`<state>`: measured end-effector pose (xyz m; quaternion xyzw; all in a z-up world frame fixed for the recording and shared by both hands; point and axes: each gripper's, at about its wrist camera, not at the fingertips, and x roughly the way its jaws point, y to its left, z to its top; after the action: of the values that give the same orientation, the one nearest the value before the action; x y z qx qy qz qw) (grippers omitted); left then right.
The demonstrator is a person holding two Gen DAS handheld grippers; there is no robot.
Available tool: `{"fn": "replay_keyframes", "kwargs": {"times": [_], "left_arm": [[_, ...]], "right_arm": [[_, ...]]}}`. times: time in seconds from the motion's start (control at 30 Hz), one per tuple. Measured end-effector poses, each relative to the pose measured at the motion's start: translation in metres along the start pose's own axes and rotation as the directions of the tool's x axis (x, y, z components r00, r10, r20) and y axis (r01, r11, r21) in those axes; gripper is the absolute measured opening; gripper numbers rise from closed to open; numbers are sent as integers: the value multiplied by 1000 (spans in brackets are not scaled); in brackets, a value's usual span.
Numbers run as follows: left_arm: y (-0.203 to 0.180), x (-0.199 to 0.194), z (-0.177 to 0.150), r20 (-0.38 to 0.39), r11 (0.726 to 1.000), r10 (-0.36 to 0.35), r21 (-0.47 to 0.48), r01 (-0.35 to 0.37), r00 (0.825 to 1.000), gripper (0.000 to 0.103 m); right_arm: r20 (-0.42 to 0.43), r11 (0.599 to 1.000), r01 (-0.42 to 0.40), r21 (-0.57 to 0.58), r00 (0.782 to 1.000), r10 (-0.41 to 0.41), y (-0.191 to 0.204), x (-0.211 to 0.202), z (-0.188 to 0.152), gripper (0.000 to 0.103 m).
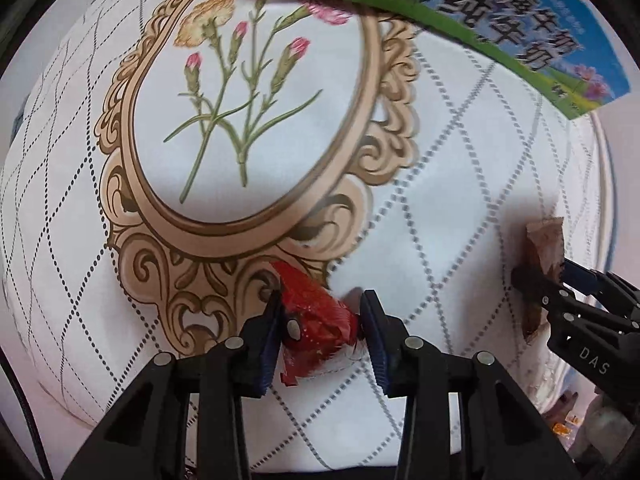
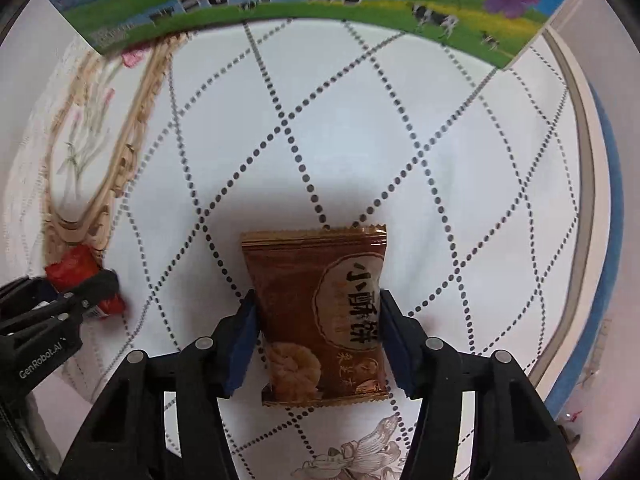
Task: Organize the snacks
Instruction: 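Grasp the red candy wrapper with the left tool while the right tool grasps the brown biscuit pack, then carry both packs into the box and open both tools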
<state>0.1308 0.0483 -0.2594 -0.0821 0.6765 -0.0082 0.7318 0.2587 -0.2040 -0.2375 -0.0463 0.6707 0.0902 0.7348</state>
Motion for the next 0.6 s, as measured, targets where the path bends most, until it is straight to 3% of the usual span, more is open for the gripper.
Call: {"fn": "replay_keyframes", "kwargs": {"times": [0.27, 0.43, 0.6], "left_arm": [[-27, -61, 22, 59, 993, -117, 17, 116, 991, 35], [-53, -109, 64, 132, 979, -197, 75, 189, 971, 35], [-89, -154, 127, 204, 966, -242, 141, 217, 949, 35]], "right_arm": [[114, 985, -158, 64, 982, 150, -19, -69, 13, 59], [227, 965, -253, 62, 946, 233, -36, -120, 22, 59], [330, 950, -307, 54, 903, 273, -51, -161, 59, 59]]}}
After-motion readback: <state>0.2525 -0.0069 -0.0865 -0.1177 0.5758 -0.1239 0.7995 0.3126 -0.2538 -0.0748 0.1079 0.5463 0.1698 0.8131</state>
